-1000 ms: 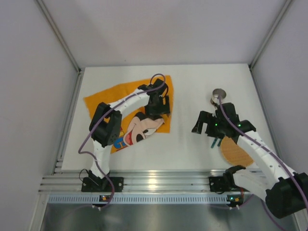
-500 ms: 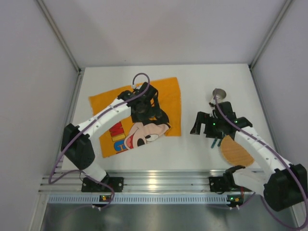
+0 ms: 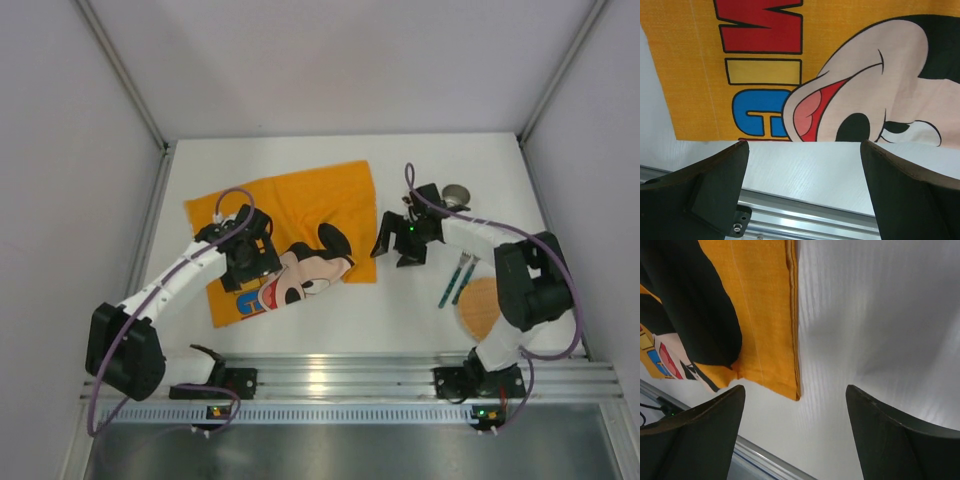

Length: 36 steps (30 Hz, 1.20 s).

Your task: Set the dinner table for one person

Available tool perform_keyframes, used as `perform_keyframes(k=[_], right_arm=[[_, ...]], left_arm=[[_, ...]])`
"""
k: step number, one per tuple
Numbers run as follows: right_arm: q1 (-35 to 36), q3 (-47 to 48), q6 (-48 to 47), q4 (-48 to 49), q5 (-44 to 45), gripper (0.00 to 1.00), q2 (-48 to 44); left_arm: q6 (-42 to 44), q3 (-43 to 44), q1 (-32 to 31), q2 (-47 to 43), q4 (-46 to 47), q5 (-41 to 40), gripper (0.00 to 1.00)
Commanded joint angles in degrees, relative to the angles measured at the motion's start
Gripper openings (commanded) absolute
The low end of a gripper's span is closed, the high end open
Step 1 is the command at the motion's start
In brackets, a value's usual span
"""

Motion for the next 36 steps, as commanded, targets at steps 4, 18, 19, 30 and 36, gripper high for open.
perform_keyframes(k=[4, 18, 19, 30, 36], right_arm=[[4.20, 6.57, 3.44, 4.48, 1.90, 0.75, 8.39], [5.52, 6.94, 2.84, -0.95, 8.13, 0.00, 8.41], [5.26, 5.97, 1.97, -2.79, 8.83, 0.00, 6.92], [1.65, -8.36, -2.08, -15.98, 23.07, 0.00, -17.34], [0.95, -12.75, -1.12, -18.01, 24.14, 0.00, -20.60]], left_arm=[[4.76, -3.51, 6.63, -1.73, 4.00, 3.39, 0.98], [11.26, -0.53, 13.32, 6.00, 7.07, 6.20, 0.98], [11.53, 0.17, 13.49, 6.71, 7.16, 6.47, 0.98], [14.25, 3.60, 13.76, 14.70, 10.50, 7.70, 0.98], [15.66, 4.92, 13.67, 18.57, 12.61, 8.84, 0.98]])
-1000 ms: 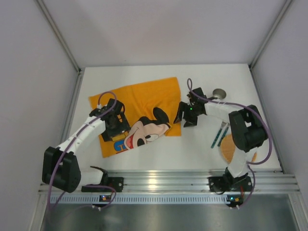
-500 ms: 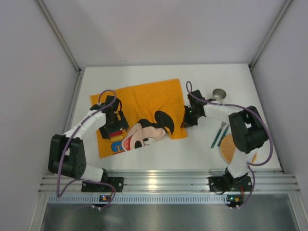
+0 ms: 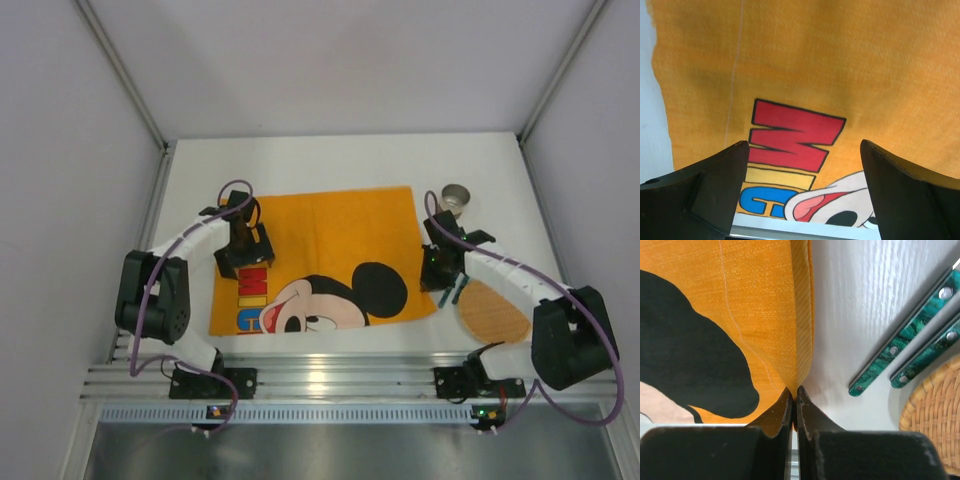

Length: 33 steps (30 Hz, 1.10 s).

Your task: Set the dinner table for one person

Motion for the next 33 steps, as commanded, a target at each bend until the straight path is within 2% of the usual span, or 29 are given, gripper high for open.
perform_keyframes(k=[1, 7, 8, 10, 11, 12, 14, 17, 19, 22, 24, 27, 28, 30, 33], right_arm=[[-0.73, -1.78, -0.09, -4.00, 1.91, 0.00, -2.29], [-0.82, 1.98, 0.26, -10.59, -1.87, 0.00, -2.56], [-0.73, 2.77, 0.35, -11.55, -1.27, 0.04, -2.55], [-0.82, 5.57, 0.26, -13.67, -0.65, 0.22, -2.82], [-0.82, 6.81, 0.18, -14.28, 0.92, 0.43, -2.99], [-0.82, 8.22, 0.09, -15.51, 1.46, 0.52, -3.08], [-1.00, 13.40, -0.44, -16.74, 2.69, 0.68, -2.47], [-1.70, 22.27, -1.93, -19.91, 5.84, 0.77, -0.36], [-2.66, 28.67, -3.51, -21.49, 7.61, 0.79, 1.57], [-8.19, 34.83, -5.71, -21.59, 8.58, 0.82, 4.90], [-14.34, 37.57, -6.85, -21.41, 6.92, 0.83, 7.54], [-20.06, 43.29, -5.98, -21.32, 5.95, 0.83, 14.04], [-20.68, 45.47, -5.54, -20.89, 5.60, 0.83, 17.28], [-23.14, 47.51, -4.75, -19.57, 5.07, 0.83, 20.46], [-24.37, 52.78, -4.13, -19.47, 5.42, 0.81, 27.23]], left_arm=[[1.87, 2.71, 0.21, 2.09, 3.52, 1.21, 0.98], [3.89, 9.12, 0.12, 6.84, 2.91, 0.25, 0.98], [3.89, 10.18, 0.12, 7.63, 2.04, 0.16, 0.98], [3.81, 12.64, 0.12, 7.64, 1.33, 0.07, 0.98], [3.46, 13.08, 0.03, 6.94, 0.80, 0.25, 0.98], [3.19, 13.78, 0.03, 6.50, 0.62, 0.51, 0.98], [2.67, 14.31, 0.03, 4.49, -0.08, 1.30, 0.98], [2.31, 14.93, 0.12, 1.67, -1.66, 2.26, 0.98], [2.49, 15.72, 0.12, 0.26, -1.84, 3.49, 0.98], [3.19, 17.39, 0.12, -2.29, 0.34, 7.10, 0.98], [3.80, 17.48, 0.12, -4.40, 2.98, 8.33, 0.98], [1.26, 10.74, 0.21, -7.56, 11.40, 9.30, 0.98], [1.43, 8.10, 0.56, -8.09, 15.61, 16.44, 0.98], [2.13, 4.14, 1.26, -7.05, 21.88, 24.38, 0.98], [1.17, 6.65, 1.26, -3.97, 18.58, 27.41, 0.98]])
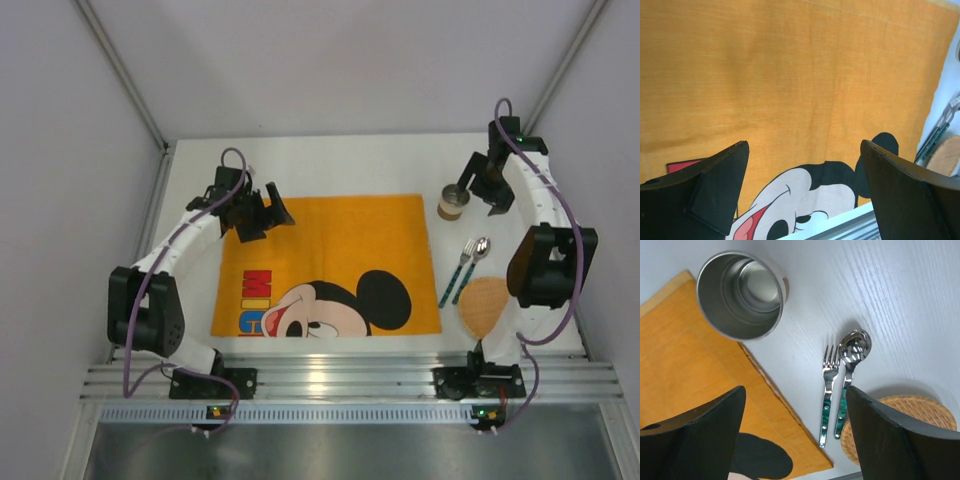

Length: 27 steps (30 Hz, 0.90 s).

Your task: Set the dinner table for one person

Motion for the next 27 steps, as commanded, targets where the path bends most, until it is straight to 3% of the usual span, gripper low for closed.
perform_keyframes(k=[1, 10, 13, 14, 18, 24, 27], right_arm=[[-1.14, 7.34, 0.89, -0.24, -0.29, 0.81, 6.62], [-1.76, 12.90, 2.56, 1.95, -0.20, 0.72, 19.72], [-1.67, 12.99, 3.09, 3.10, -0.29, 0.54, 22.28], [-1.67, 12.99, 3.09, 3.53, -0.46, 0.35, 22.73], [-1.58, 14.39, 2.57, 3.71, -0.11, 0.01, 24.05], [1.83, 16.42, 2.04, 3.19, 0.06, 0.00, 19.49], [8.77, 15.02, 1.51, 2.40, 2.78, 0.00, 14.75]], left_arm=[[-0.97, 0.90, 0.34, 2.98, 4.04, 8.17, 0.98], [3.77, 4.77, 0.34, 3.61, -1.15, 3.52, 0.98], [4.21, 3.80, 0.34, 2.47, -1.24, 2.02, 0.98], [4.65, 3.80, 0.34, 2.37, -1.32, 1.58, 0.98], [6.41, 5.11, 0.34, 2.37, -2.64, 0.53, 0.98], [7.55, 6.44, 0.34, 2.81, -3.26, 0.79, 0.98], [7.99, 6.88, 0.34, 2.20, -3.35, 0.09, 0.98]])
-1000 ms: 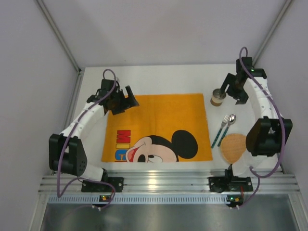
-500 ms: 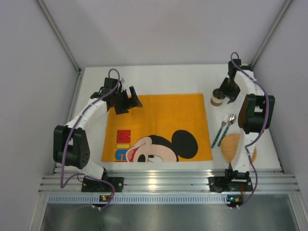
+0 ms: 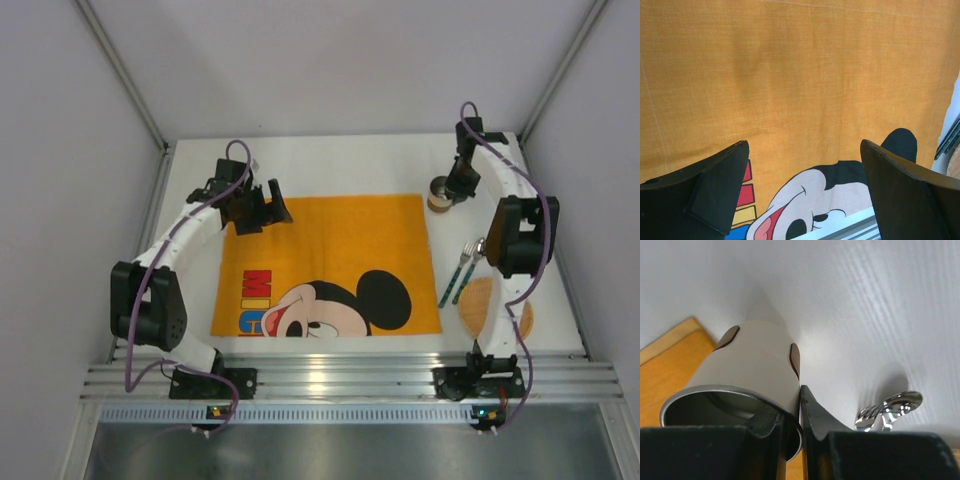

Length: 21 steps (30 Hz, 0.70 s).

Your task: Set the dinner table for one person

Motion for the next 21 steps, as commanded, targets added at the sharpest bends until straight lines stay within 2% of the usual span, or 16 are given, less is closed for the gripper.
perform_keyframes(k=[1, 7, 16, 21], right_arm=[[9.93, 0.85, -0.54, 0.04, 2.52, 0.00, -10.22], [16.72, -1.09, 1.57, 0.39, 2.35, 0.00, -10.95], [18.05, -4.16, 0.25, 1.88, 2.71, 0.00, -3.83], [19.28, -6.97, -0.45, 5.22, -0.63, 0.01, -4.08]], left_arm=[[1.94, 2.59, 0.26, -2.50, -0.22, -1.22, 0.98], [1.59, 2.60, 0.26, -3.38, 0.57, -0.97, 0.98], [1.94, 0.40, 0.26, -6.89, -0.66, -1.14, 0.98], [2.03, -1.44, 0.26, -9.70, -2.07, -1.49, 0.98]])
